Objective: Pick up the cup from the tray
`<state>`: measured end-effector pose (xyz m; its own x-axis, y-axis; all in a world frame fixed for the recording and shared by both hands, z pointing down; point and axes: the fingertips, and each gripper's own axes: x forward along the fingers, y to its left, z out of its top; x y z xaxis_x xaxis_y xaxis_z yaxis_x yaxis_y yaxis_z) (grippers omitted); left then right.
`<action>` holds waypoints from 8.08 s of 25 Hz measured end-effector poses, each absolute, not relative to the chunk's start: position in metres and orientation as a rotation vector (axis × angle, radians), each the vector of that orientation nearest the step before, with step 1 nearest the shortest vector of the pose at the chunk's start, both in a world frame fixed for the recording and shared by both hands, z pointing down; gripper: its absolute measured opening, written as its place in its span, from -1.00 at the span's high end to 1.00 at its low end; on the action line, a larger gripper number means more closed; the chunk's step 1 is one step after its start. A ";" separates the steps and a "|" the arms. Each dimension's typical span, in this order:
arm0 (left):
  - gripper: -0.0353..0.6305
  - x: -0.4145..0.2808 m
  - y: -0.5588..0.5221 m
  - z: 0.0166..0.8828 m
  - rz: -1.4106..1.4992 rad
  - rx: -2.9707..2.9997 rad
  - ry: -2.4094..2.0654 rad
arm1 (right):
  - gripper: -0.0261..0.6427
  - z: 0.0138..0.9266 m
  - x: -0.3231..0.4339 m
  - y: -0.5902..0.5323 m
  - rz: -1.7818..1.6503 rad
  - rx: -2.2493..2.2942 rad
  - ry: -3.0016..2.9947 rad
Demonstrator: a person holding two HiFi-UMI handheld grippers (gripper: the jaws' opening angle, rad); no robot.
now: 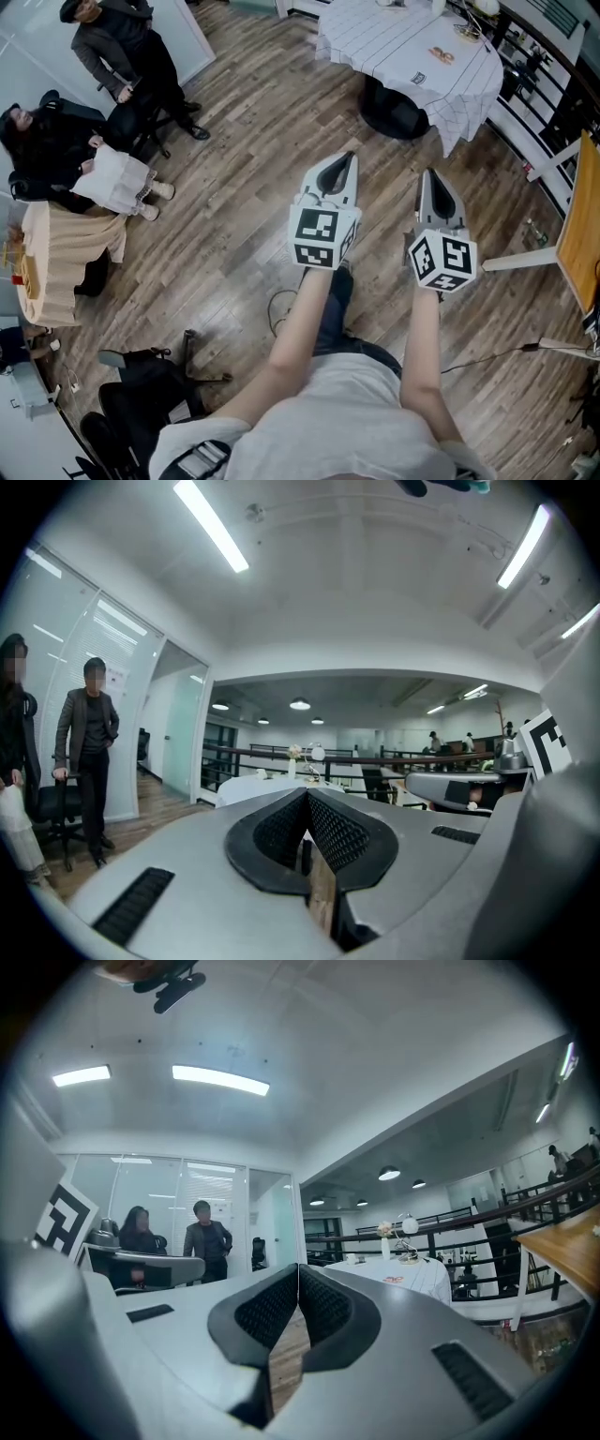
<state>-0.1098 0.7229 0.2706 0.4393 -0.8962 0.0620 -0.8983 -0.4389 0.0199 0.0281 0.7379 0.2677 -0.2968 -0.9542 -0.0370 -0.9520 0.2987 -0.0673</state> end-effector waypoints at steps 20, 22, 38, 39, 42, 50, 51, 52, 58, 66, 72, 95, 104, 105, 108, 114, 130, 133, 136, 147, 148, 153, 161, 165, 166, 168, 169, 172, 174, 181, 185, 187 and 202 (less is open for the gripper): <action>0.88 -0.125 0.480 0.256 0.077 2.665 -1.557 | 0.89 0.250 0.002 0.508 -0.024 -1.875 2.473; 0.88 -0.121 0.463 0.259 0.079 2.660 -1.550 | 0.89 0.252 0.007 0.492 -0.031 -1.882 2.476; 0.88 -0.076 0.274 0.265 0.111 2.586 -1.636 | 0.89 0.251 0.055 0.293 -0.045 -1.784 2.537; 0.88 -0.070 0.260 0.262 0.110 2.589 -1.641 | 0.89 0.248 0.061 0.278 -0.040 -1.779 2.539; 0.88 -0.055 0.221 0.256 0.111 2.599 -1.648 | 0.89 0.241 0.074 0.236 -0.029 -1.761 2.538; 0.88 -0.037 0.140 0.263 0.140 2.563 -1.691 | 0.89 0.252 0.093 0.152 -0.047 -1.713 2.570; 0.88 -0.036 0.134 0.266 0.146 2.560 -1.694 | 0.89 0.255 0.095 0.145 -0.055 -1.711 2.573; 0.88 -0.037 0.129 0.268 0.151 2.558 -1.696 | 0.89 0.259 0.095 0.140 -0.063 -1.709 2.576; 0.88 -0.040 0.094 0.280 0.180 2.528 -1.708 | 0.89 0.270 0.100 0.106 -0.092 -1.710 2.574; 0.88 -0.035 0.026 0.291 0.185 2.545 -1.653 | 0.89 0.280 0.104 0.044 -0.105 -1.767 2.551; 0.88 -0.046 -0.043 0.294 0.197 2.560 -1.625 | 0.89 0.281 0.097 -0.022 -0.105 -1.799 2.541; 0.88 -0.074 -0.310 0.320 0.311 2.634 -1.464 | 0.89 0.302 0.078 -0.280 -0.106 -1.920 2.596; 0.88 -0.046 -0.360 0.358 0.294 2.657 -1.368 | 0.89 0.334 0.087 -0.342 -0.139 -1.849 2.727; 0.88 -0.044 -0.366 0.363 0.298 2.658 -1.358 | 0.89 0.339 0.087 -0.350 -0.138 -1.840 2.753; 0.88 -0.035 -0.385 0.374 0.326 2.707 -1.308 | 0.89 0.354 0.087 -0.374 -0.148 -1.824 2.797; 0.86 -0.031 -0.421 0.391 0.375 2.769 -1.186 | 0.89 0.393 0.082 -0.414 -0.156 -1.826 2.909; 0.28 -0.019 -0.488 0.454 0.593 2.852 -0.863 | 0.89 0.459 0.073 -0.471 -0.309 -1.765 2.998; 0.24 -0.020 -0.496 0.466 0.644 2.859 -0.789 | 0.70 0.467 0.071 -0.475 -0.309 -1.749 3.028; 0.18 -0.017 -0.502 0.472 0.651 2.869 -0.722 | 0.59 0.475 0.071 -0.480 -0.330 -1.742 3.038; -0.05 -0.002 -0.513 0.497 0.777 2.892 -0.585 | 0.67 0.494 0.060 -0.492 -0.311 -1.689 3.104; -0.06 0.000 -0.514 0.497 0.772 2.896 -0.577 | 0.72 0.494 0.060 -0.492 -0.302 -1.678 3.109; -0.08 0.014 -0.518 0.492 0.697 2.944 -0.518 | 0.74 0.494 0.059 -0.491 -0.289 -1.599 3.138; -0.11 0.036 -0.519 0.487 0.653 2.985 -0.414 | 0.74 0.494 0.059 -0.491 -0.260 -1.493 3.194; -0.12 0.045 -0.518 0.484 0.606 3.002 -0.388 | 0.74 0.493 0.059 -0.491 -0.253 -1.468 3.199; -0.13 0.046 -0.518 0.484 0.592 3.003 -0.393 | 0.74 0.493 0.059 -0.491 -0.253 -1.464 3.197; -0.13 0.046 -0.518 0.483 0.559 3.006 -0.410 | 0.74 0.493 0.059 -0.491 -0.246 -1.458 3.196; -0.13 0.046 -0.518 0.483 0.544 3.005 -0.421 | 0.74 0.493 0.060 -0.491 -0.242 -1.455 3.198; -0.13 0.046 -0.518 0.482 0.530 3.000 -0.451 | 0.74 0.493 0.060 -0.490 -0.232 -1.448 3.203; -0.13 0.046 -0.517 0.482 0.543 2.999 -0.461 | 0.74 0.492 0.060 -0.489 -0.230 -1.439 3.210; -0.13 0.040 -0.507 0.459 0.512 3.013 -0.482 | 0.74 0.470 0.054 -0.479 -0.212 -1.409 3.199; -0.13 0.038 -0.495 0.438 0.478 3.036 -0.491 | 0.74 0.448 0.052 -0.467 -0.168 -1.385 3.204; -0.13 0.038 -0.487 0.430 0.476 3.044 -0.502 | 0.74 0.441 0.053 -0.459 -0.152 -1.375 3.206; -0.13 0.046 -0.412 0.451 0.504 2.976 -0.520 | 0.74 0.459 0.063 -0.385 -0.227 -1.354 3.272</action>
